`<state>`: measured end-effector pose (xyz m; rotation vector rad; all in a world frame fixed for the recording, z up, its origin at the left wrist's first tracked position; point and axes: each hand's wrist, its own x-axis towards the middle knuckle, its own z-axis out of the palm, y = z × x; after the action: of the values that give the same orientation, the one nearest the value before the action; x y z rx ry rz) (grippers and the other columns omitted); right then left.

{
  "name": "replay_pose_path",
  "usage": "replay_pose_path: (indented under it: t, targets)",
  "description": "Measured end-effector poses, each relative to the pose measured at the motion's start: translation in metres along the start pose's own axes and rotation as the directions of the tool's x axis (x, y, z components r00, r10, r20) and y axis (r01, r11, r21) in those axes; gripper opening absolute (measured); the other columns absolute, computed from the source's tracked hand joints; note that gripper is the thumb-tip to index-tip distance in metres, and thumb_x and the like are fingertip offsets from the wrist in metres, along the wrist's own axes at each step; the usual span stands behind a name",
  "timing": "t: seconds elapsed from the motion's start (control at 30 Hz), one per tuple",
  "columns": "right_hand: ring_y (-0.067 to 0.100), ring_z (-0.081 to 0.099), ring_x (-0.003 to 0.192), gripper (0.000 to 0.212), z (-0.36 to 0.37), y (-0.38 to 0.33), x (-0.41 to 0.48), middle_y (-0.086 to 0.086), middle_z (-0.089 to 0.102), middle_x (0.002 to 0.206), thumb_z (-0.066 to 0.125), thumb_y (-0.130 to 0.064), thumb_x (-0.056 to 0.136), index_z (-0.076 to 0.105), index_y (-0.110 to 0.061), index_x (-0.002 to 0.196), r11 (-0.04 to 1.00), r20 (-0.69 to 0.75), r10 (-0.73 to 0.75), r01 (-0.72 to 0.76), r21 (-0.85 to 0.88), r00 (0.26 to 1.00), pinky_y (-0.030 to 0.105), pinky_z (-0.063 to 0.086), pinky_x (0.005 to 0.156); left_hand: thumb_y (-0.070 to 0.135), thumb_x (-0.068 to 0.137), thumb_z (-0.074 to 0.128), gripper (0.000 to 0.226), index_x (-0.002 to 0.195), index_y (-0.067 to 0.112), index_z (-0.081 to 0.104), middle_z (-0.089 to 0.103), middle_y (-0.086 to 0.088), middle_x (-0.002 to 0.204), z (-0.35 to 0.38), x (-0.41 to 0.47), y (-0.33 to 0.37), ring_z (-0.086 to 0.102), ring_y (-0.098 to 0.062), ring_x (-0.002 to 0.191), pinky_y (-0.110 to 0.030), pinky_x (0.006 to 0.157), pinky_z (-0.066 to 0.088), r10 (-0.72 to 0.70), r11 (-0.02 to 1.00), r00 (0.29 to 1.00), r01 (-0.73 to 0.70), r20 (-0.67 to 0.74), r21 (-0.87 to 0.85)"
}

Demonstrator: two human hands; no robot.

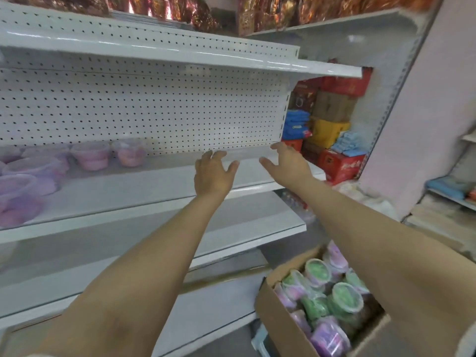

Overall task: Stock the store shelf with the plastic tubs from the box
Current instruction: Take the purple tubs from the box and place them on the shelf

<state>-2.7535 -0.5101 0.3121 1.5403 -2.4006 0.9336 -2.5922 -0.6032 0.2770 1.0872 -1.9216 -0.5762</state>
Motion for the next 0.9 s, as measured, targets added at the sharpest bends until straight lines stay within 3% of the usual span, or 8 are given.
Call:
replay_pose_path:
  t: [0.27,0.47,0.57,0.67,0.8,0.9]
  targets:
    - [0.032,0.057,0.116,0.057,-0.064,0.103,-0.066,0.014,0.059,0.129,0.056,-0.051,0.092,0.046,-0.017,0.137,0.979,0.011,0.196,-0.195,-0.06,0.98,0.036,0.046,0.09,0.051,0.09,0.053,0.049,0.13,0.024,0.054,0.044,-0.004,0.145,0.078,-0.061,0.071,0.035,-0.027,0.133,-0.042,0.105,0.038,0.059,0.998,0.985,-0.056,0.16,-0.022]
    - [0.036,0.059,0.115,0.06,-0.066,0.183,-0.089,0.016,0.061,0.128,0.052,-0.055,0.093,0.047,-0.013,0.136,0.945,0.023,0.322,-0.32,-0.068,0.946,0.042,0.049,0.093,0.05,0.088,0.056,0.045,0.124,0.023,0.058,0.052,-0.004,0.135,0.152,-0.079,0.089,0.043,-0.027,0.125,-0.042,0.101,0.042,0.08,0.997,0.961,-0.074,0.266,-0.034]
    - [0.036,0.057,0.116,0.063,-0.052,0.227,-0.091,0.017,0.058,0.131,0.053,-0.054,0.093,0.042,-0.012,0.139,0.916,0.051,0.396,-0.39,-0.093,0.917,0.039,0.046,0.091,0.051,0.088,0.055,0.045,0.123,0.022,0.059,0.055,-0.003,0.131,0.201,-0.084,0.082,0.047,-0.026,0.122,-0.038,0.095,0.042,0.077,0.997,0.932,-0.069,0.353,-0.037]
    - [0.034,0.055,0.118,0.064,-0.029,0.275,-0.086,0.014,0.056,0.133,0.054,-0.053,0.093,0.04,-0.015,0.142,0.867,0.118,0.498,-0.488,-0.1,0.859,0.035,0.042,0.088,0.052,0.087,0.056,0.048,0.124,0.021,0.059,0.056,-0.004,0.131,0.257,-0.083,0.064,0.047,-0.028,0.121,-0.039,0.095,0.042,0.032,0.999,0.897,-0.029,0.442,-0.015]
    - [0.032,0.054,0.121,0.058,0.013,0.336,-0.081,0.014,0.058,0.133,0.056,-0.047,0.093,0.047,-0.011,0.138,0.818,0.229,0.575,-0.552,-0.161,0.786,0.036,0.043,0.096,0.047,0.088,0.059,0.045,0.119,0.015,0.063,0.064,-0.01,0.122,0.325,-0.089,0.031,0.056,-0.032,0.113,-0.039,0.095,0.044,-0.027,1.0,0.83,0.023,0.557,0.014]
    - [0.034,0.054,0.123,0.058,0.047,0.373,-0.085,0.015,0.058,0.134,0.056,-0.049,0.094,0.048,-0.011,0.137,0.753,0.317,0.654,-0.631,-0.188,0.687,0.036,0.041,0.098,0.046,0.088,0.061,0.048,0.12,0.01,0.062,0.063,-0.011,0.121,0.364,-0.108,0.009,0.058,-0.03,0.112,-0.035,0.094,0.044,-0.139,0.99,0.712,0.114,0.688,0.083]
